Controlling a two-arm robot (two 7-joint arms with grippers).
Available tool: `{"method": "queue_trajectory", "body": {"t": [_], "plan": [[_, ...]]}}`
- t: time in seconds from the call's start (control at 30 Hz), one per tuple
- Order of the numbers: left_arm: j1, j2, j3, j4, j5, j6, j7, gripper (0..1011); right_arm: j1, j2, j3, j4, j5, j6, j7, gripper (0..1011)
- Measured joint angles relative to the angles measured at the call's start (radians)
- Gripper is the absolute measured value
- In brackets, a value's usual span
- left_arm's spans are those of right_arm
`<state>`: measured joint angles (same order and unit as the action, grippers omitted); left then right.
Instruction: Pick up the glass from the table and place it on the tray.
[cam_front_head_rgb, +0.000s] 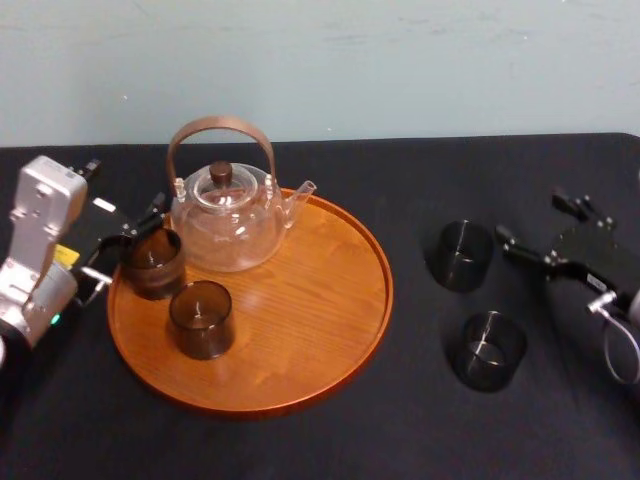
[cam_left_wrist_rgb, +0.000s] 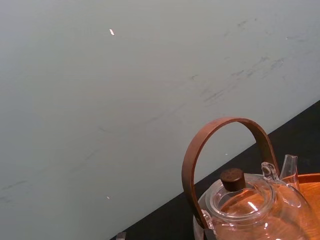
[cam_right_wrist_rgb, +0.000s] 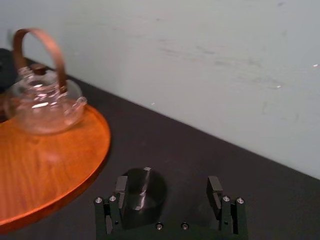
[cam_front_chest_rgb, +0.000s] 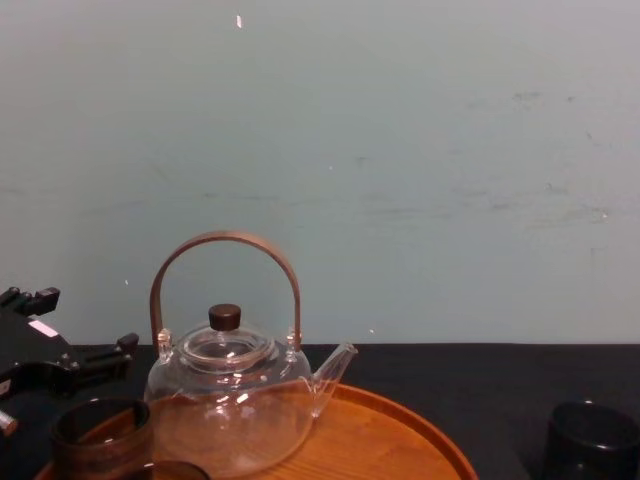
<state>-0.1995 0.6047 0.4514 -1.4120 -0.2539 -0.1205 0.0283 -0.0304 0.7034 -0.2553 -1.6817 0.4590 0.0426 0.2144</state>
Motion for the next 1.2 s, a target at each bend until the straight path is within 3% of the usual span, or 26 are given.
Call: {"method": "queue_trajectory", "body": {"t": [0.63, 1.2], "plan": [[0.000, 0.000, 0.000, 0.000, 0.000, 0.000, 0.000, 1001, -0.148, 0.117, 0.068, -0.075, 0.020, 0.011, 0.195, 1002], [0.000, 0.000, 0.000, 0.000, 0.000, 0.000, 0.000, 1001, -0.205, 0.140, 0.102, -0.119, -0.005, 0.016, 0.279, 1002]]}}
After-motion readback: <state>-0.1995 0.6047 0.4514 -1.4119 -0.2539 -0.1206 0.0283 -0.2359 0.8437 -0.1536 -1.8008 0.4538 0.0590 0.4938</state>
